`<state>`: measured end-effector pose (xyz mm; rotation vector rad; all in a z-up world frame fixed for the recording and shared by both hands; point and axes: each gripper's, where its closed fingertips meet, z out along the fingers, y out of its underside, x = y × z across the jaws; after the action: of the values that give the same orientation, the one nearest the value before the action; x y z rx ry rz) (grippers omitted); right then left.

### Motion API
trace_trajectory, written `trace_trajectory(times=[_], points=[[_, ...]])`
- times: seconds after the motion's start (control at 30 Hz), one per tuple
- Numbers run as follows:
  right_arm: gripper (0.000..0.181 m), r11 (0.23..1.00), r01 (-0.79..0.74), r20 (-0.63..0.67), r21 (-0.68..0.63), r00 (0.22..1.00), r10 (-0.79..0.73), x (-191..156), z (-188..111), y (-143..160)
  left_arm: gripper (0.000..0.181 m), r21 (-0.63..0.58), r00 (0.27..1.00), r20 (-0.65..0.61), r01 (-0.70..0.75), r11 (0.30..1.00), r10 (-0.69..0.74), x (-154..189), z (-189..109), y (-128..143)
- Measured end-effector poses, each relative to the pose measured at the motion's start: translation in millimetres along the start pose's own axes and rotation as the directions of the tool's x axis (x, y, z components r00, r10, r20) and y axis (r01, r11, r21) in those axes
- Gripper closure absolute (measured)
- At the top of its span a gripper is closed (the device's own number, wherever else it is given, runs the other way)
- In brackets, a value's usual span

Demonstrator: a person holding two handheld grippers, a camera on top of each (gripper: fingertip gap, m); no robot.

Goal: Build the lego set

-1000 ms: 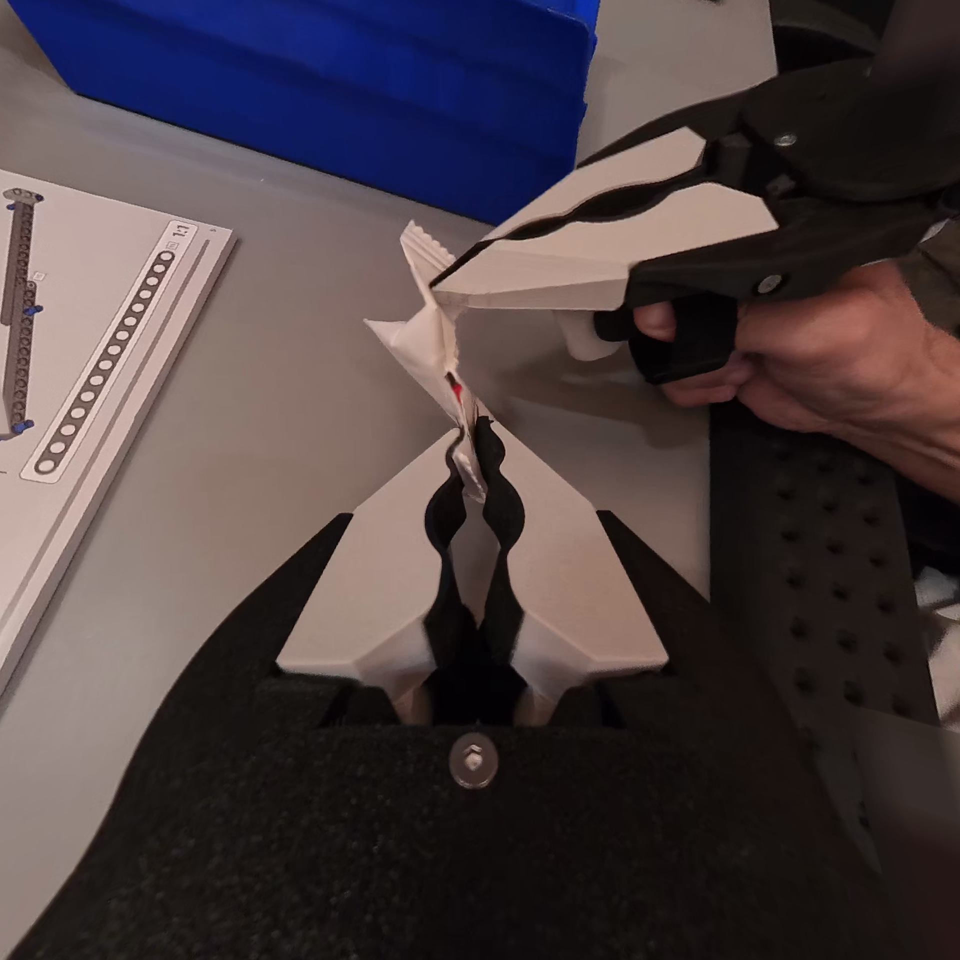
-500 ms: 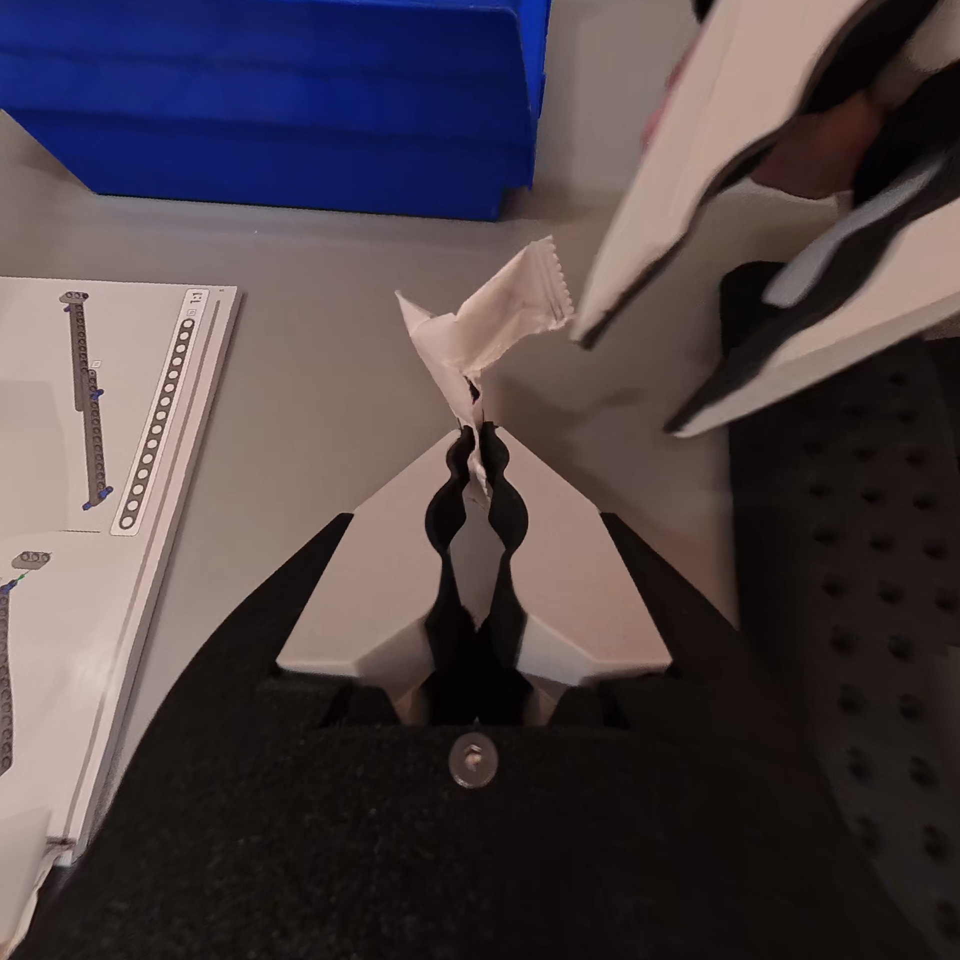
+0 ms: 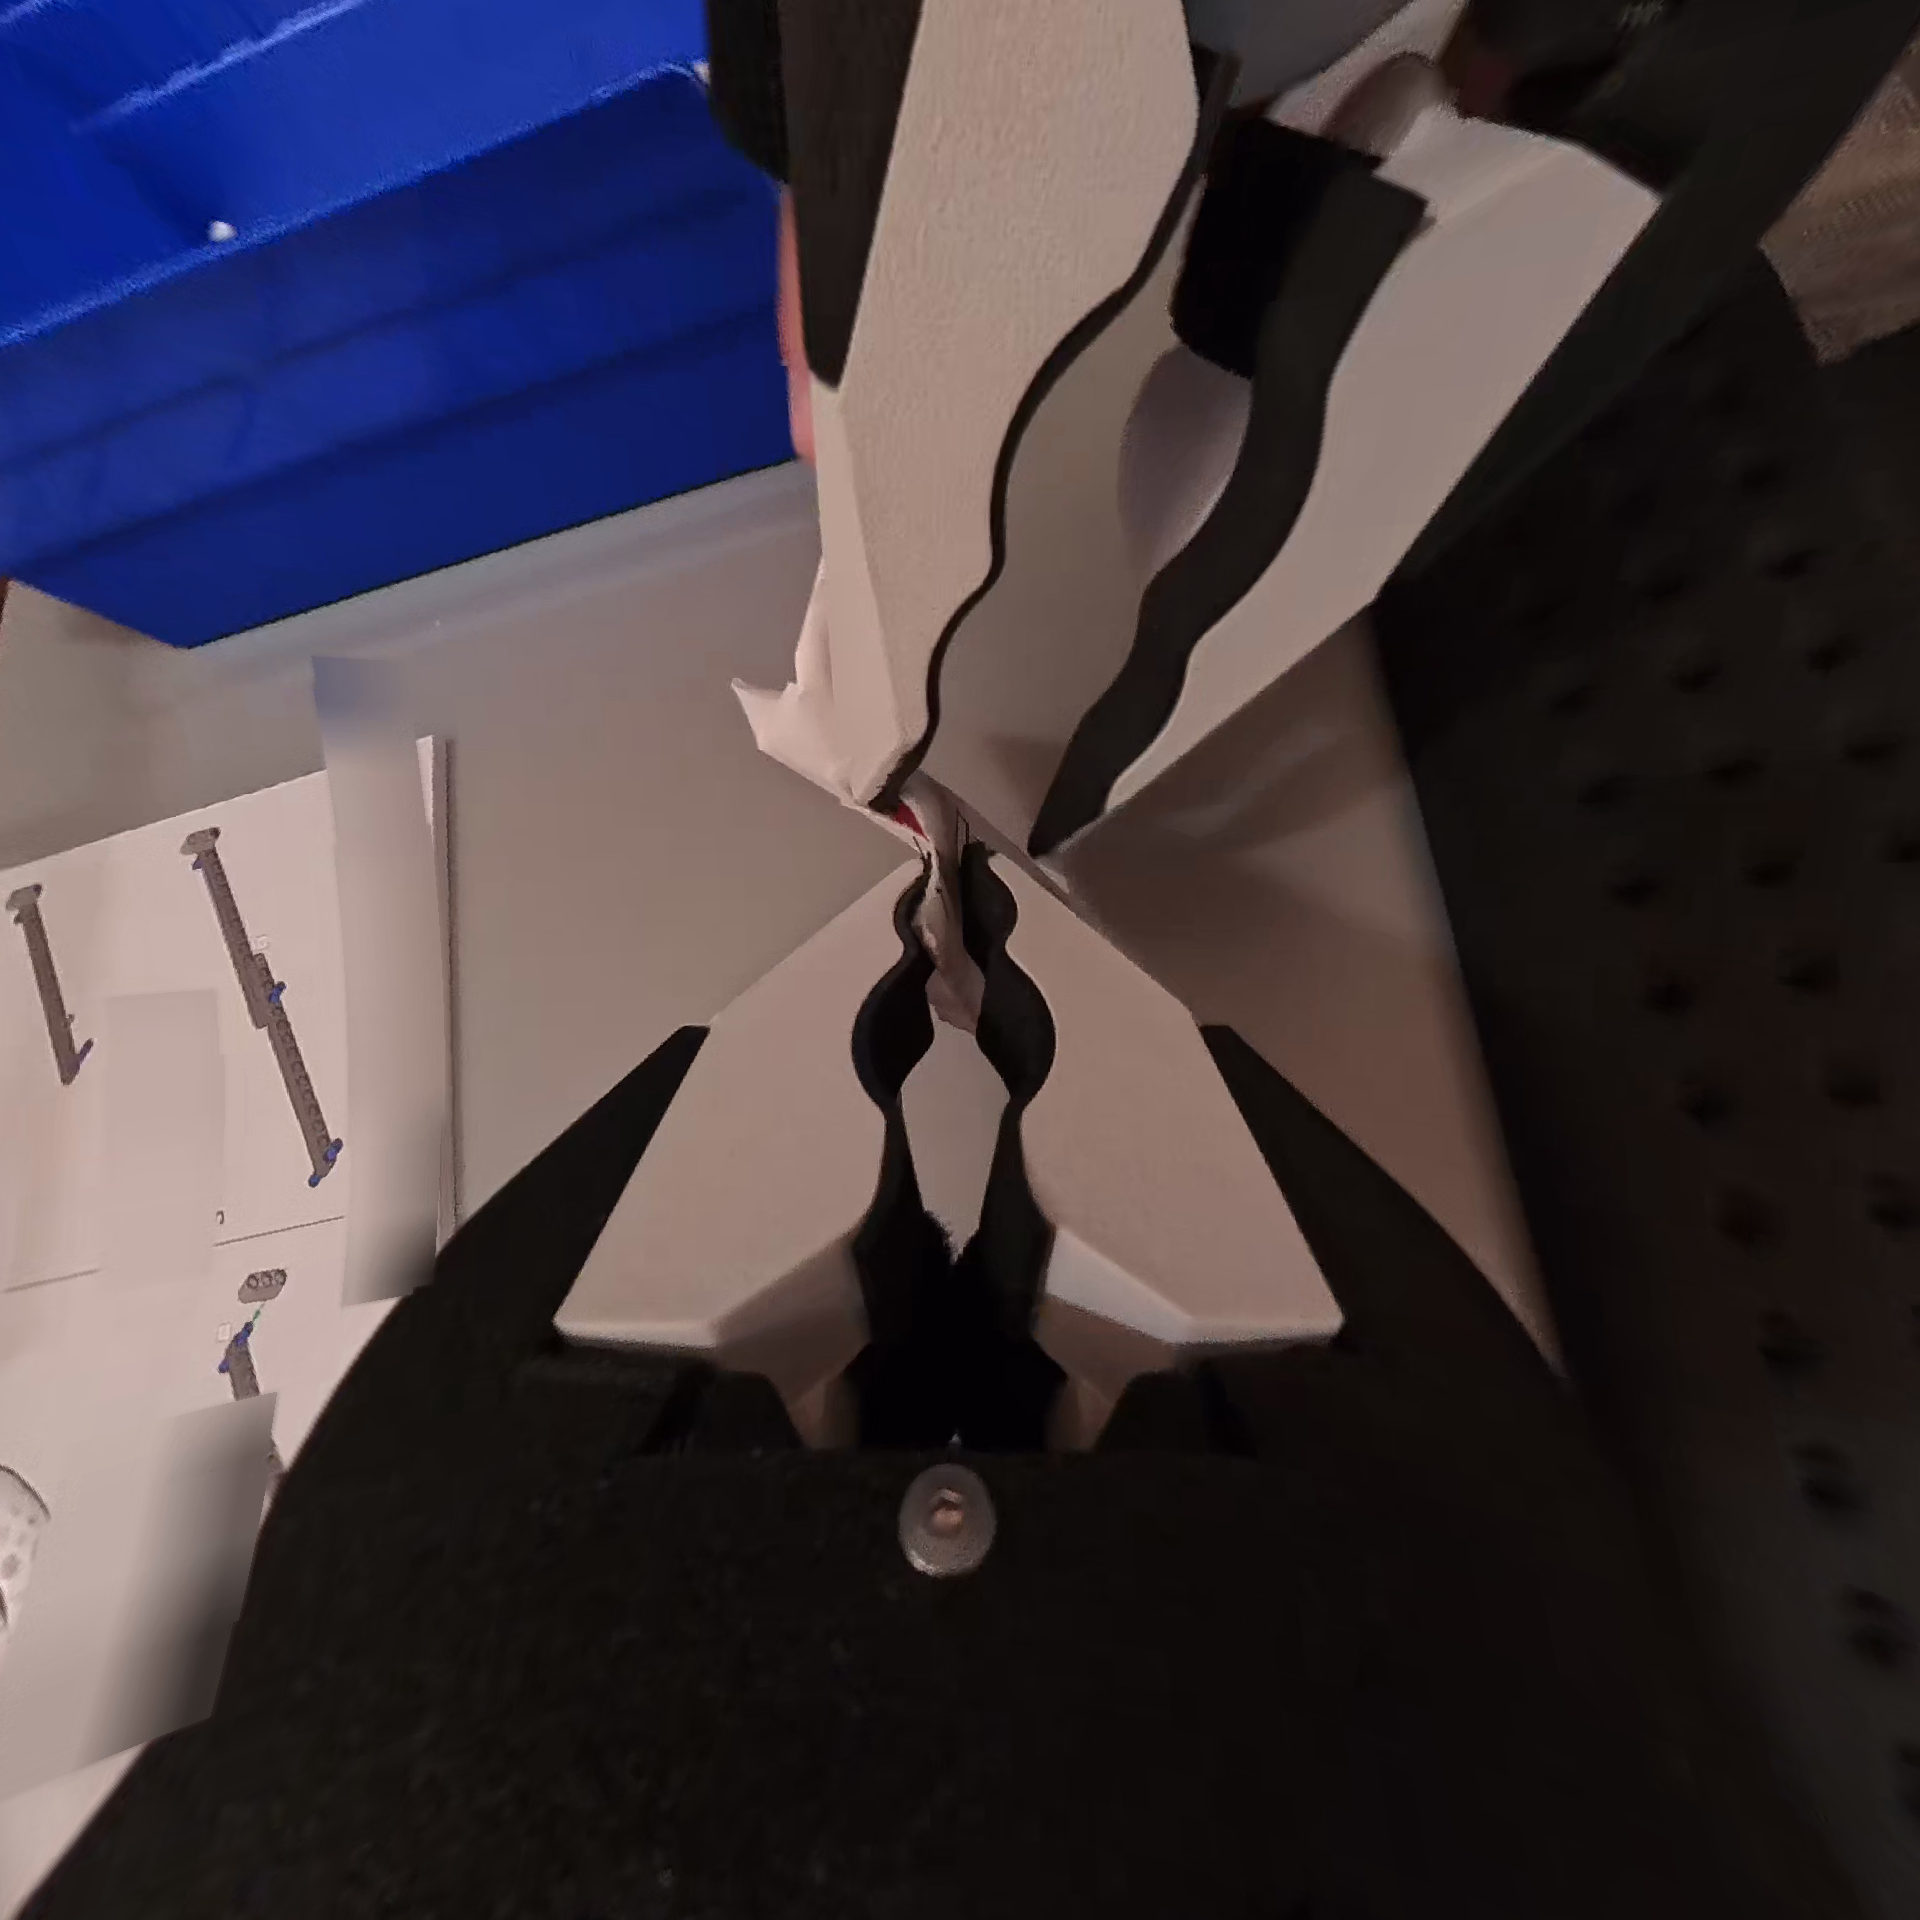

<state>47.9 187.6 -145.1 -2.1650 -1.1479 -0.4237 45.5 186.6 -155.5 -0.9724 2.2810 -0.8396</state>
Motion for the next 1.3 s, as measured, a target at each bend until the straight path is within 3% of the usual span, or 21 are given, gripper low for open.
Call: trace_trajectory(times=[0.1, 0.27, 0.47, 0.6, 0.7, 0.8, 0.93, 0.97, 1.03, 1.1, 1.2, 1.3], points=[[0.157, 0.993, 0.102, 0.013, -0.067, 0.995, -0.101, -3.9, 5.1, 7.2, 0.181, -0.037, 0.999, -0.013, -0.035, 0.999, 0.035, -1.7, -3.2, 3.7], [0.161, 0.986, 0.112, 0.032, -0.121, 0.994, -0.109, -7.3, 12.8, 13.5, 0.181, -0.065, 0.997, 0.037, -0.067, 0.996, 0.069, -2.3, -2.9, 6.7], [0.169, 0.993, -0.108, 0.117, -0.042, 0.987, 0.112, -14.2, 12.9, 14.4, 0.181, -0.026, 0.99, 0.067, -0.121, 0.992, 0.123, 4.0, -4.8, 2.3], [0.167, 0.944, -0.317, 0.231, 0.096, 0.929, 0.288, -15.8, 7.1, 1.2, 0.181, 0.029, 0.998, 0.015, -0.063, 0.998, 0.063, 5.7, -6.9, -4.4], [0.18, 0.958, -0.245, 0.124, 0.15, 0.966, 0.227, -10.9, 10.2, 2.5, 0.181, 0.056, 1.0, -0.013, 0.0, 0.998, 0.001, 5.4, -6.8, -5.7], [0.181, 0.978, -0.144, 0.03, 0.151, 0.99, 0.141, -11.3, 13.3, 4.3, 0.177, 0.076, 0.995, -0.065, 0.084, 0.994, -0.079, 8.2, -4.8, -3.8], [0.181, 0.988, 0.06, -0.11, 0.143, 0.993, -0.044, -4.9, 0.5, 1.8, 0.148, 0.197, 0.958, -0.228, 0.218, 0.956, -0.171, 12.6, -34.3, -16.7], [0.181, 0.985, 0.116, -0.133, 0.128, 0.986, -0.099, -5.2, -2.1, 1.7, 0.139, 0.226, 0.948, -0.258, 0.247, 0.942, -0.187, 9.7, -43.6, -19.8], [0.181, 0.961, 0.259, -0.214, 0.095, 0.948, -0.235, -1.7, -7.1, -3.3, 0.139, 0.231, 0.923, -0.318, 0.298, 0.926, -0.217, 4.3, -54.4, -21.6], [0.181, 0.921, 0.386, -0.29, -0.04, 0.878, -0.381, 5.5, -7.0, -2.1, 0.14, 0.194, 0.868, -0.386, 0.407, 0.893, -0.312, -2.8, -53.6, -26.4], [0.181, 0.892, 0.442, -0.314, -0.095, 0.837, -0.449, 6.3, -4.4, -7.9, 0.139, 0.133, 0.772, -0.464, 0.546, 0.827, -0.435, -7.8, -44.3, -29.4], [0.181, 0.864, 0.479, -0.347, -0.156, 0.793, -0.502, 10.4, -2.1, -6.9, 0.136, 0.106, 0.772, -0.456, 0.542, 0.833, -0.444, -3.5, -33.5, -25.2]])
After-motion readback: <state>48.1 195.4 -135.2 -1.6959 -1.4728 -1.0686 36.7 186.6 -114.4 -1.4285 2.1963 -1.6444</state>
